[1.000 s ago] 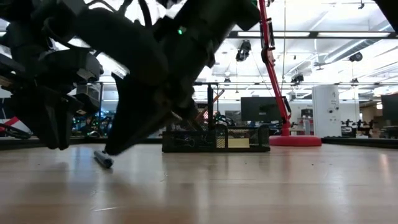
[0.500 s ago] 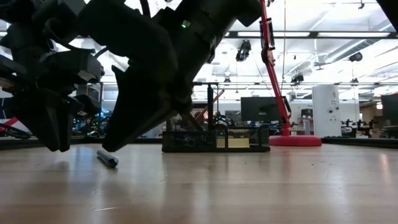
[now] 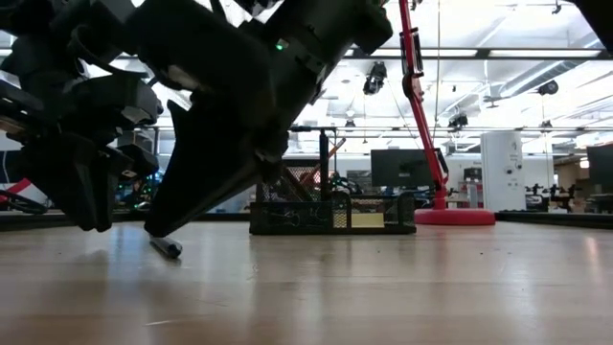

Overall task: Pick and place office supplies into organizer
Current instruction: Put the black pen into the black desk organizer

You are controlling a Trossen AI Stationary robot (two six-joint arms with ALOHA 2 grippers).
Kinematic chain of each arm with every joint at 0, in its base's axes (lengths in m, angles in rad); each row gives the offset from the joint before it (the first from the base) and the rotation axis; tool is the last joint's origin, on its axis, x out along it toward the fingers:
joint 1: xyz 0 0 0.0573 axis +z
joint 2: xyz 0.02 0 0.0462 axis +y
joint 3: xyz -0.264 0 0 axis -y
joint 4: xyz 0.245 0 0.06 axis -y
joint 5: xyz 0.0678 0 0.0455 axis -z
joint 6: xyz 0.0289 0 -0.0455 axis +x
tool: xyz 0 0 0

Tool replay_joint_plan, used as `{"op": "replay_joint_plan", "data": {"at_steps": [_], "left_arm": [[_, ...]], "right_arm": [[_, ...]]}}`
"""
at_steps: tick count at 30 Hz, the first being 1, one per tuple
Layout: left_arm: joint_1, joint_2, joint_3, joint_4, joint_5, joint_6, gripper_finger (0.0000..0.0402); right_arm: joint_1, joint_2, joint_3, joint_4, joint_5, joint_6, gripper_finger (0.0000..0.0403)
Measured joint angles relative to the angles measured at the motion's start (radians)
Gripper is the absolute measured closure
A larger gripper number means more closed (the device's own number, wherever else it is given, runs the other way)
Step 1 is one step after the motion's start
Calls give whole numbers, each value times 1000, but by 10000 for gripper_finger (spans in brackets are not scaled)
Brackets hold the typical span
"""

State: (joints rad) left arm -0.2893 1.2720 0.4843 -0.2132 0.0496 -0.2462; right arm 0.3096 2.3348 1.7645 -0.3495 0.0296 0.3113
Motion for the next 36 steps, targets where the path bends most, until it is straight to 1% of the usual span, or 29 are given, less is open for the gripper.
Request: {"op": "replay_joint_plan", "data": {"at_steps": [6,10,15,17,20,22,31,32,36], "left_arm": [[0,0,0,0,0,0,350],[0,0,0,-3,0,0,350],[0,0,0,-6,-1,0,350],[0,0,0,-6,-1,0,350],[0,0,0,-5,-1,0,350],[0,0,0,-5,-2,0,350],[2,1,-1,-4,-2,0,350],[2,1,-1,-4,-2,0,350],[2,1,-1,-4,-2,0,350]], "right_arm": [[-20,10,-6,6,-1,11,390],[-21,34,-5,13,-32,41,390],[-20,40,-3,2,-18,83,390],[-18,33,-3,-12,42,116,390],[-15,13,-7,-76,206,173,390],[-21,0,-8,-102,279,198,390],[3,-42,-7,-220,336,145,390],[1,-47,-7,-234,355,144,390],[2,-62,-7,-306,545,173,390]]}}
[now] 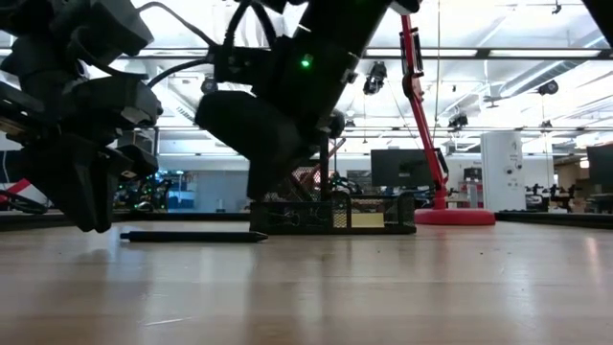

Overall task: Pick and place office supplies into organizer
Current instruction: Put the black pen into the black desk organizer

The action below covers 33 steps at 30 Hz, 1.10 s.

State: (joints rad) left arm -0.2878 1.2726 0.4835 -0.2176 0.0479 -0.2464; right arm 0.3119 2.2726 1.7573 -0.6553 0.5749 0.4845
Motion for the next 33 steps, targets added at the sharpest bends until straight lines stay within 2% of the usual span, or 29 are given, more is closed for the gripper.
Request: {"op": "replay_joint_plan", "data": {"at_steps": [2,7,20,26,33], "left_arm": [[0,0,0,0,-4,0,350],[0,-1,0,0,-52,0,350],[0,-32,0,0,-83,-1,350],[0,-73,0,0,-84,-2,350],[9,-83,0,-7,-116,-2,350]], "right_arm": [[-3,0,0,-12,7,-5,390],[-31,7,0,-13,-151,-125,390],[-72,19,-1,19,-186,-151,390],[-95,19,-5,27,-289,-171,390],[-100,18,-8,27,-309,-146,390]]}}
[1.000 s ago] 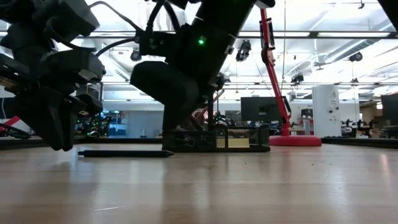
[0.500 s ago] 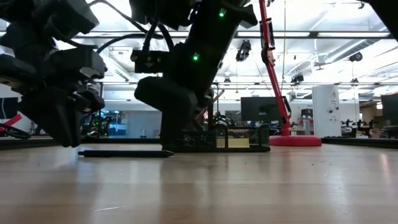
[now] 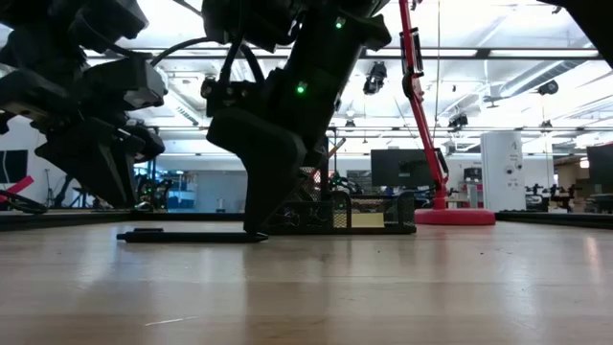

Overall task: Pick and place office supplies into organizer
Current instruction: Put the black pen into the black desk organizer

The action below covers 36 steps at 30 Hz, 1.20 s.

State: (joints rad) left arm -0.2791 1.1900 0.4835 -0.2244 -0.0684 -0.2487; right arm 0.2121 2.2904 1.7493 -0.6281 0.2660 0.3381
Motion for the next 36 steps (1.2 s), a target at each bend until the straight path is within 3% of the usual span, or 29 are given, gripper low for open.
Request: {"op": "replay_joint_plan", "data": {"at_steps": [15,36], "left_arm": [[25,0,0,-2,-1,-1,350],[45,0,0,-2,-1,1,350]], "right_arm": [[-16,-25,-2,-75,-5,13,390],[-35,-9,-3,-15,-65,-51,390]]}}
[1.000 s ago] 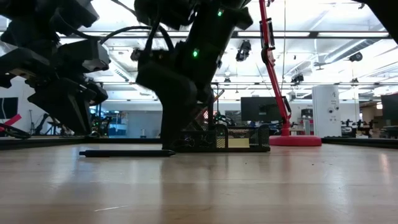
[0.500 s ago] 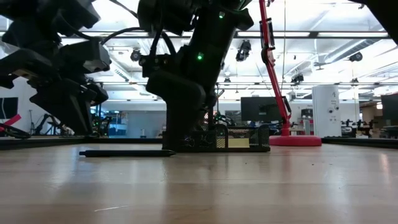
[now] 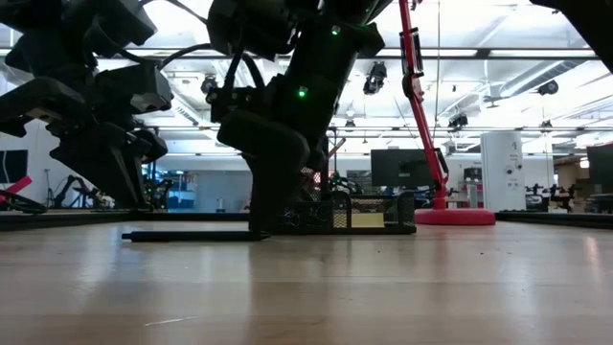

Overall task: Pick and place office supplies into organizer
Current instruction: Put the black pen into the black desk organizer

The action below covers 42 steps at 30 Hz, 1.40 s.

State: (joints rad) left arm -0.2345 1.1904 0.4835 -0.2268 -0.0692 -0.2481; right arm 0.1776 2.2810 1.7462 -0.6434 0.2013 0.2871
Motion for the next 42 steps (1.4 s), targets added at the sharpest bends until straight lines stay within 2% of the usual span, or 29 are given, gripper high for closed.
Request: {"op": "replay_joint_plan", "data": {"at_steps": [16,42], "left_arm": [[0,0,0,-1,0,1,350],[13,0,-1,-12,0,0,350]], "right_arm": [[-6,-14,-16,-31,12,-10,390],[-12,4,-32,35,-4,-4,390]]}}
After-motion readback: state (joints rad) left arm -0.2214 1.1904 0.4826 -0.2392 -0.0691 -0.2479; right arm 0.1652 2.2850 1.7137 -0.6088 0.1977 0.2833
